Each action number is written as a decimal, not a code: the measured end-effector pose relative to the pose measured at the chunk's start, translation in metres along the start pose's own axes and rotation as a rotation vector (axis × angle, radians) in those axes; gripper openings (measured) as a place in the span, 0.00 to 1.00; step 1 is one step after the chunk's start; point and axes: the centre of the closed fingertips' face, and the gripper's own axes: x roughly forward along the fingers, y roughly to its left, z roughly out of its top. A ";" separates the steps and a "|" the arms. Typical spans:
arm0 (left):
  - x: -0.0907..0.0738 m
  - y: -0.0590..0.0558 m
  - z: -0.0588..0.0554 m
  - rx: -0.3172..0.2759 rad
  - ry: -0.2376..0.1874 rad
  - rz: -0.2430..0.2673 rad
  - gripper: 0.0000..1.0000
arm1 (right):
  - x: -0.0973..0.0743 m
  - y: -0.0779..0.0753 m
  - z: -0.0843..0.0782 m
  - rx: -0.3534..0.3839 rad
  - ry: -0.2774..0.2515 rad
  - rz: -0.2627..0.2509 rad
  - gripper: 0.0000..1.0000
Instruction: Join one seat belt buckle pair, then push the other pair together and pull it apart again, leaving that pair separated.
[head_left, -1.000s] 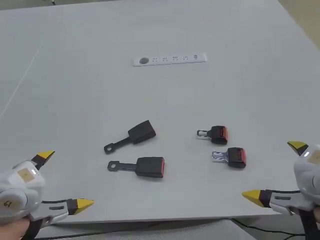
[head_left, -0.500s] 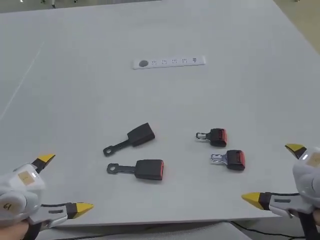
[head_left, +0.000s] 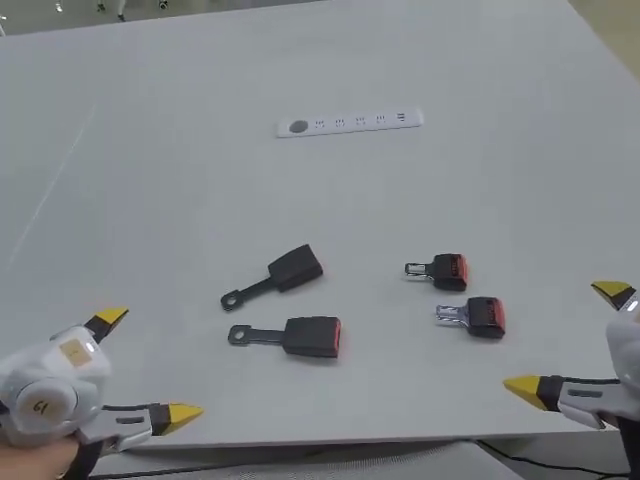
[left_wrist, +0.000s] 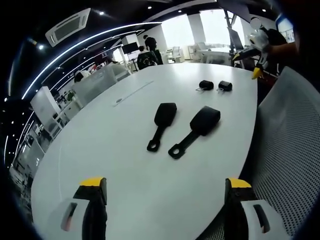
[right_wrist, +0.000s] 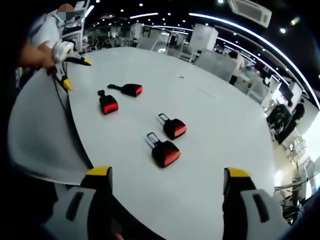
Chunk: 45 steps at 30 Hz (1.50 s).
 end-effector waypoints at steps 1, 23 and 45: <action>0.000 0.000 0.000 0.010 0.007 0.001 1.00 | 0.000 -0.001 -0.001 -0.012 0.005 0.000 0.92; 0.033 -0.036 0.049 0.187 0.029 -0.255 0.79 | 0.011 0.002 0.003 -0.173 0.043 0.145 0.70; 0.098 -0.072 0.081 0.294 0.042 -0.417 0.51 | 0.046 0.002 0.007 -0.269 0.092 0.300 0.55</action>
